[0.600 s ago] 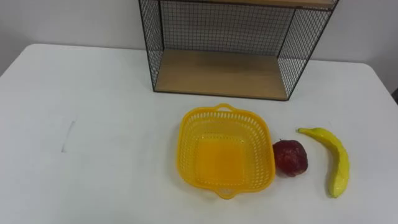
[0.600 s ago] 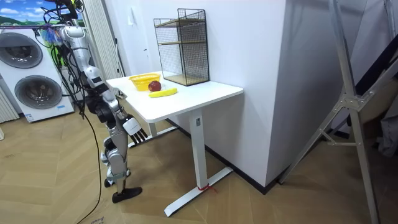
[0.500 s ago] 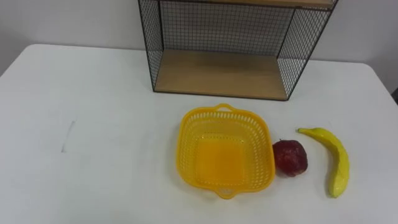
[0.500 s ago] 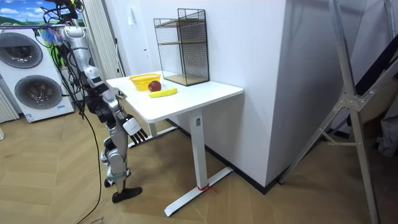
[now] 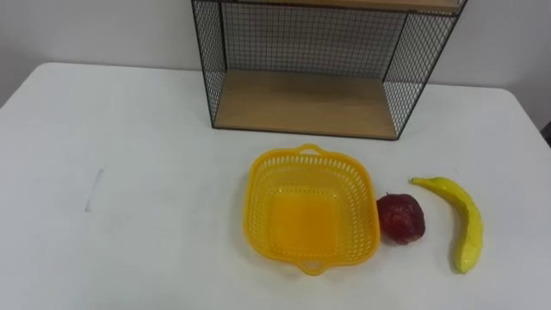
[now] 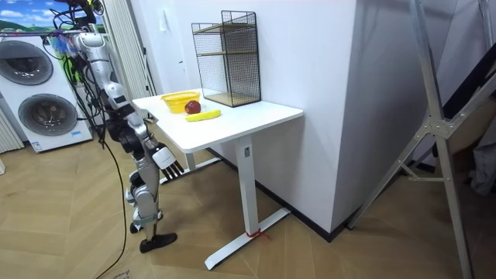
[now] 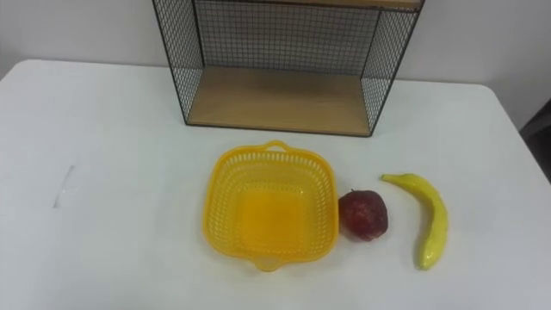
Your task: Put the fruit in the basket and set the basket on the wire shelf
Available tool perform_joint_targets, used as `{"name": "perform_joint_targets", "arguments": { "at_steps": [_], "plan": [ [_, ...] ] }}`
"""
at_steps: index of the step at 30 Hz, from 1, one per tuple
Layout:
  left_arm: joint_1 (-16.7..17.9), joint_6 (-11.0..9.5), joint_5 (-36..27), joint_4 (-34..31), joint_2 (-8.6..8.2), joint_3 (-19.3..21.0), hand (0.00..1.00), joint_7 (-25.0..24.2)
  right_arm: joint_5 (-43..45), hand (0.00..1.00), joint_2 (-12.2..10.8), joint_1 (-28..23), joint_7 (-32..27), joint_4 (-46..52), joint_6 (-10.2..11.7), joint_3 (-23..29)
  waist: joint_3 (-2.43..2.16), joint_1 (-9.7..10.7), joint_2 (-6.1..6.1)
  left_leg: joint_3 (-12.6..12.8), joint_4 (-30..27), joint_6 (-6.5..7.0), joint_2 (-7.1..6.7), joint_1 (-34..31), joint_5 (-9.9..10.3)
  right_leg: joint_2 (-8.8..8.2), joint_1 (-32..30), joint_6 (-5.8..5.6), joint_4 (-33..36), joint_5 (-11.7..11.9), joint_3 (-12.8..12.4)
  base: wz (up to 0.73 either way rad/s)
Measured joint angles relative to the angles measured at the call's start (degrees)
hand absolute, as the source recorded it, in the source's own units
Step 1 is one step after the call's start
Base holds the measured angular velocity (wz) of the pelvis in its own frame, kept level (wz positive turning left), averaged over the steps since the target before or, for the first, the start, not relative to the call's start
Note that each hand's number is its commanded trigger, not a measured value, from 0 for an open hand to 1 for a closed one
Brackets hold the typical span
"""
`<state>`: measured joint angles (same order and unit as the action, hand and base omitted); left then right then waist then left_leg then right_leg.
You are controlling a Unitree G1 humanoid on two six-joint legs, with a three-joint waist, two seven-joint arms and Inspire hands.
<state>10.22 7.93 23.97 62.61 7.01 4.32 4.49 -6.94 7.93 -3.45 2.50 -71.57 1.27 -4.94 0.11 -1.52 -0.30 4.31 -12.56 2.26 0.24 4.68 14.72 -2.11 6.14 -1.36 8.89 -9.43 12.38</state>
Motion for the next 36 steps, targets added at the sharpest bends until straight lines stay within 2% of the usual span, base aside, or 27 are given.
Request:
{"name": "perform_joint_targets", "arguments": {
  "at_steps": [5,8,11,13,14,16,17,19,24,29,33,35,36],
  "plan": [
    [-0.1,-0.9,-4.1,0.1,-0.38,0.1,0.00,0.1,-7.5,0.00,-0.4,0.0,-1.1,-2.4,-0.2,1.7,-0.01,0.0,-0.07,0.2,0.1,0.00,0.09,0.1,0.0,0.00,-0.1,0.00,0.0,0.0,-0.2,-0.01],
    [0.1,-1.6,-8.8,0.3,-0.57,0.1,0.00,0.2,-13.7,0.00,-0.5,-0.6,-2.0,-2.8,-1.1,2.3,0.02,0.0,-0.06,0.4,0.4,0.00,0.07,0.6,0.0,0.09,-0.1,0.00,0.2,0.0,-0.7,-0.08],
    [0.6,-2.5,-11.3,0.5,-0.55,1.4,0.00,0.4,-21.8,0.00,-1.0,-1.4,-3.9,-3.4,-1.2,7.3,0.07,1.5,-0.01,0.2,0.5,0.00,0.06,1.0,0.0,0.11,0.5,-0.01,0.0,0.0,-0.9,0.01],
    [0.8,-3.9,-14.9,0.5,-0.62,4.6,0.00,0.4,-30.2,0.00,-0.9,-2.5,-5.0,-3.4,-1.4,14.2,0.10,2.6,-0.04,0.4,0.9,-0.02,0.01,1.2,0.0,0.19,0.4,-0.01,0.0,0.0,-1.3,-0.04],
    [0.9,-4.2,-15.6,0.5,-0.61,5.4,0.00,0.4,-31.7,0.00,-0.8,-2.7,-5.5,-3.3,-1.4,16.1,0.12,3.0,-0.02,0.5,1.0,-0.03,0.01,1.4,0.0,0.22,0.4,-0.01,0.0,0.0,-1.5,-0.13],
    [1.8,-4.7,-16.1,-0.6,-0.55,8.6,0.00,0.4,-38.9,0.00,-0.4,-3.8,-7.5,-2.0,-1.3,24.6,0.02,4.7,0.29,1.0,1.3,-0.07,0.09,2.0,0.0,0.28,0.6,-0.01,0.1,0.0,-1.8,-0.11],
    [2.0,-4.9,-16.3,-0.6,-0.51,9.4,0.00,0.4,-41.3,0.00,-0.3,-3.9,-8.0,-1.6,-1.4,26.8,0.04,5.1,0.24,1.1,1.4,-0.06,0.08,2.0,0.0,0.27,0.6,-0.01,0.1,0.0,-1.9,-0.08],
    [1.9,-5.3,-16.4,-0.5,-0.24,13.2,0.00,0.3,-47.5,0.00,0.6,-3.9,-11.0,0.5,-1.4,36.0,-0.12,6.3,0.44,1.8,1.7,-0.04,0.08,2.1,-0.1,0.25,-0.2,-0.02,0.7,0.0,-2.6,-0.17],
    [2.0,-5.9,-17.2,-0.8,2.12,14.6,0.00,-1.1,-54.1,0.00,3.4,-2.3,-18.7,6.1,-0.9,44.8,-0.21,7.5,0.57,3.5,1.7,-0.03,0.18,2.1,-0.1,0.33,-1.4,-0.04,1.9,0.0,-4.2,-0.18],
    [1.9,-6.6,-17.0,-1.9,3.44,14.6,0.00,-1.9,-52.7,0.00,4.3,-1.8,-28.6,19.9,2.9,46.8,-0.20,8.2,0.24,3.6,1.6,0.02,0.07,1.8,-0.1,0.25,-1.8,-0.08,2.3,0.0,-4.2,-0.02],
    [2.5,-6.8,-17.0,-2.2,3.40,13.4,0.00,-2.9,-39.7,0.00,4.7,-0.5,-39.1,32.3,3.1,46.6,-0.16,8.1,-0.17,3.8,1.3,0.10,-0.10,0.8,-0.3,0.01,-3.4,-0.10,3.7,-0.5,-4.6,-0.03],
    [2.5,-7.0,-17.0,-2.2,3.50,11.6,0.00,-2.9,-33.8,0.00,4.8,-0.6,-43.2,39.9,4.0,44.2,-0.18,7.8,-0.36,3.7,1.2,0.08,-0.12,0.3,-0.3,0.00,-4.2,-0.09,4.0,-0.6,-4.6,0.00],
    [2.9,-7.3,-17.0,-2.2,3.35,10.5,0.00,-2.9,-29.4,0.00,4.9,-0.5,-44.9,44.5,5.5,41.9,-0.08,7.6,-0.63,3.7,1.2,0.09,-0.15,-0.4,-0.5,0.01,-4.7,-0.09,3.8,-0.6,-4.7,0.00]
  ]
}}
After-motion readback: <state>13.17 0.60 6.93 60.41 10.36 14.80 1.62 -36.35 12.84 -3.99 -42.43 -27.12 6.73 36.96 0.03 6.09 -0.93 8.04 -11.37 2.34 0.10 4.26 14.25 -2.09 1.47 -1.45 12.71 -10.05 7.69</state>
